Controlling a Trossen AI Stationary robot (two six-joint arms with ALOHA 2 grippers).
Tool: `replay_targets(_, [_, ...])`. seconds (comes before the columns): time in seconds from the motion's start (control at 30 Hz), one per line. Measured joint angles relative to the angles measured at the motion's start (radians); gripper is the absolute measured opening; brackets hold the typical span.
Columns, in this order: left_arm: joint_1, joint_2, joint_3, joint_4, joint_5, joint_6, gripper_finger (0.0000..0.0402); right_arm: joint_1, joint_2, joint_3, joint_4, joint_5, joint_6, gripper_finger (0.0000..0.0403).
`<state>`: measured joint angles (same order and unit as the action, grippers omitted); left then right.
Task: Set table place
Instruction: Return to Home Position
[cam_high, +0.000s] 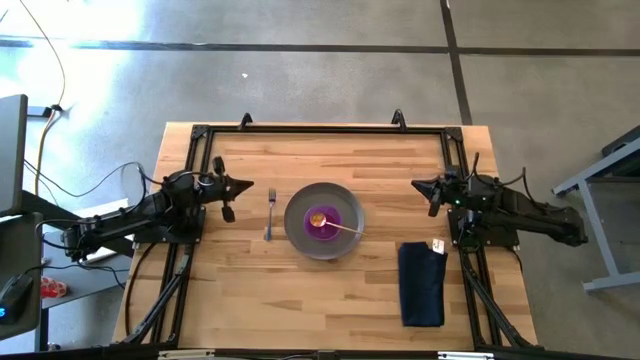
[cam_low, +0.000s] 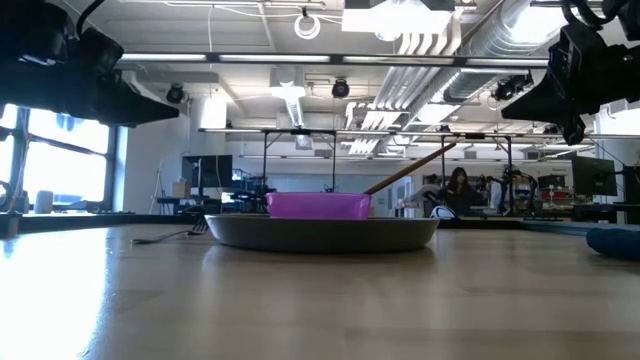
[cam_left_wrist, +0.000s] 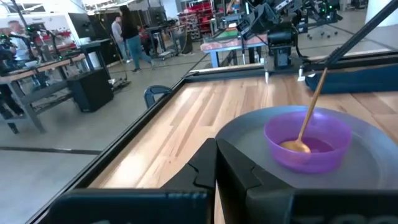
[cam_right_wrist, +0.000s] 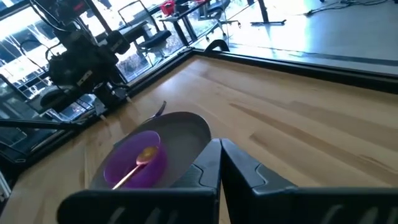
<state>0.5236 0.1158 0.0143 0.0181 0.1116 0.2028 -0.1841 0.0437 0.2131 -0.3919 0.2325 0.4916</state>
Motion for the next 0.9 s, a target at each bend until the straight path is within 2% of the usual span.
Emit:
replay_targets(0.07, [0.000,0.000,0.000,0.000,0.000,0.000,0.0001,0.000,0.000,-0.001,-0.004,0.000,0.000,0.0000])
replay_targets(0.13, [0.000,0.000,0.000,0.000,0.000,0.002,0.0001,0.000,0.000,-0.039,0.078,0.001,-0.003,0.0000])
replay_targets(0.27, [0.000,0.000,0.000,0.000,0.000,0.002,0.0001,0.001,0.011,-0.201,0.446,-0.016,-0.036,0.0000])
replay_targets(0.4, [0.000,0.000,0.000,0.000,-0.001,0.002,0.0001,0.001,0.056,-0.171,0.437,0.019,-0.150,0.0000])
replay_targets(0.53, [0.000,0.000,0.000,0.000,0.000,0.002,0.0001,0.001,0.053,-0.195,0.440,0.017,-0.155,0.0000])
replay_targets(0.77, [0.000,0.000,0.000,0.000,0.000,0.002,0.0001,0.001,0.098,-0.203,0.439,-0.015,-0.222,0.0000])
replay_targets(0.9, [0.000,0.000,0.000,0.000,0.006,0.004,0.0001,0.001,0.114,-0.203,0.432,-0.070,-0.293,0.0000])
